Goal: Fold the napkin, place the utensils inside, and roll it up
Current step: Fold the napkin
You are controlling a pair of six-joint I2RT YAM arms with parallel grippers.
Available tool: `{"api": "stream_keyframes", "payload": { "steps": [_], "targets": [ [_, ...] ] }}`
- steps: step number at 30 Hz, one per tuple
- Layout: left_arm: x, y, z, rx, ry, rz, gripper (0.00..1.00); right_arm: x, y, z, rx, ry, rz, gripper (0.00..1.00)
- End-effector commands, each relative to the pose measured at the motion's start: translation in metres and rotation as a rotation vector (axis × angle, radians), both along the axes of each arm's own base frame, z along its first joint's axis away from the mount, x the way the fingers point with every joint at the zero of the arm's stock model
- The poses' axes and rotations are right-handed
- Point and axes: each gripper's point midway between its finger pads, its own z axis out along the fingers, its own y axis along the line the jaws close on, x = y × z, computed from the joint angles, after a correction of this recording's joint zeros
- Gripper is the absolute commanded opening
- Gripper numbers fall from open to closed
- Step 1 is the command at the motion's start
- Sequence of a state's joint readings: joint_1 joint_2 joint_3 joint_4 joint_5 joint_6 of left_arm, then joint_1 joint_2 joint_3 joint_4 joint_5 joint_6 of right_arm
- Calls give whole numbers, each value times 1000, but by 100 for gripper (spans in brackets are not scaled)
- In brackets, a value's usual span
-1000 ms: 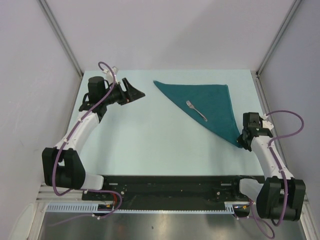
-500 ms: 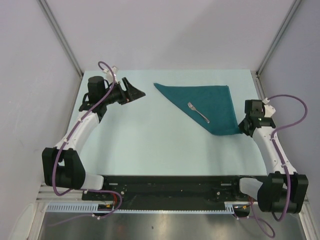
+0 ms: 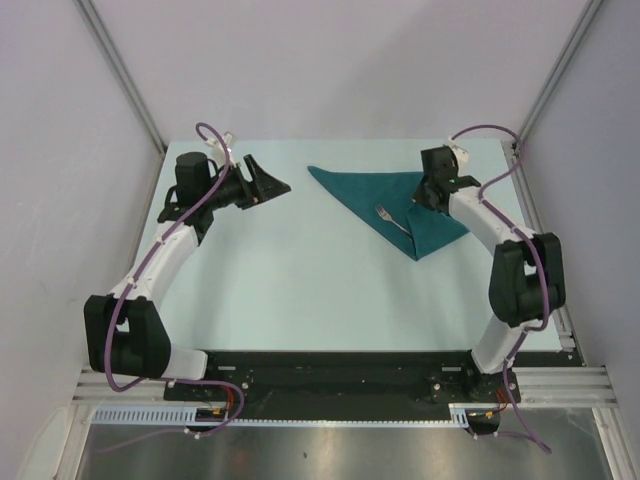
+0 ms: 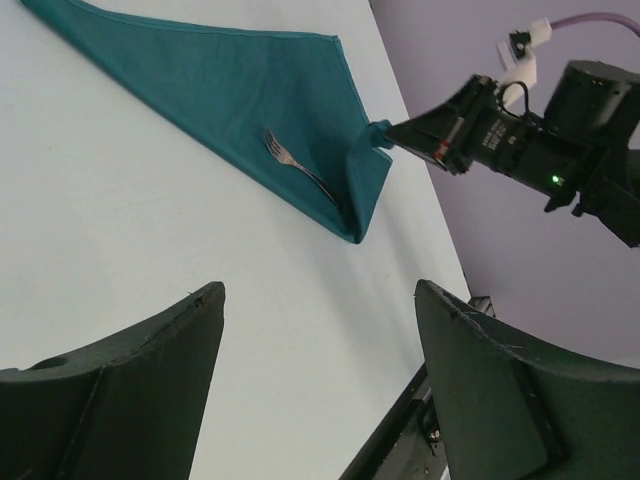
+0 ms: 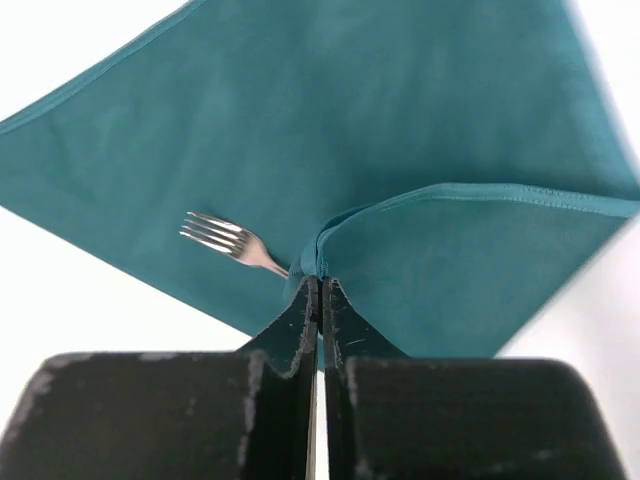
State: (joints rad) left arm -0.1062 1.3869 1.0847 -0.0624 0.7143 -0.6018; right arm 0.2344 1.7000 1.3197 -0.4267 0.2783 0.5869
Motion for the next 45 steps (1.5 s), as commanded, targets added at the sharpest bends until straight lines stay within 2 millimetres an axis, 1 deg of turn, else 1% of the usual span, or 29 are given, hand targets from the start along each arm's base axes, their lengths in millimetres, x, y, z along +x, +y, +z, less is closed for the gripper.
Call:
{"api": "stream_keyframes", "payload": {
  "steps": [1,2,3,5,6,8,9,11,12,13,15,19,24,27,33,35,38,43,45],
  "targets": [
    [-1,2,17,0,-63,-4,82,46,32,21,31,-102,55,0],
    [0,2,17,3,-66,-2,81,50,39,9,37,-80,70,0],
    [0,2,17,3,-64,-2,81,57,45,13,45,-94,79,0],
    [0,3,15,5,-59,-1,81,62,57,10,52,-96,99,0],
    [1,3,15,6,-59,0,82,65,60,3,53,-87,101,0],
    [1,2,15,4,-57,-1,82,71,69,5,63,-101,111,0],
    [1,2,14,4,-55,-1,81,72,72,0,65,-93,114,0],
    [1,2,13,4,-53,-2,82,75,79,-2,81,-91,130,0],
    [1,2,14,4,-53,-2,82,76,83,-11,78,-76,137,0],
    [1,2,14,5,-53,-1,82,78,85,-9,82,-79,142,0],
    [1,2,13,5,-52,-1,82,78,89,-19,78,-58,149,0],
    [1,2,13,4,-52,-4,82,77,99,-29,93,-37,170,0],
    [2,3,12,5,-50,-3,82,71,116,-36,93,-21,203,0],
    [2,3,12,4,-50,-1,82,68,121,-39,95,-12,214,0],
    [1,2,11,3,-46,-3,82,64,134,-33,107,-24,235,0],
    [1,3,13,3,-51,-2,82,65,135,-34,108,-23,236,0],
    [1,2,13,2,-52,-3,82,66,136,-40,105,-7,235,0],
    [2,2,11,3,-46,-3,82,66,138,-45,107,3,238,0],
    [2,3,9,5,-43,-2,82,68,139,-42,107,0,244,10]
  ]
}}
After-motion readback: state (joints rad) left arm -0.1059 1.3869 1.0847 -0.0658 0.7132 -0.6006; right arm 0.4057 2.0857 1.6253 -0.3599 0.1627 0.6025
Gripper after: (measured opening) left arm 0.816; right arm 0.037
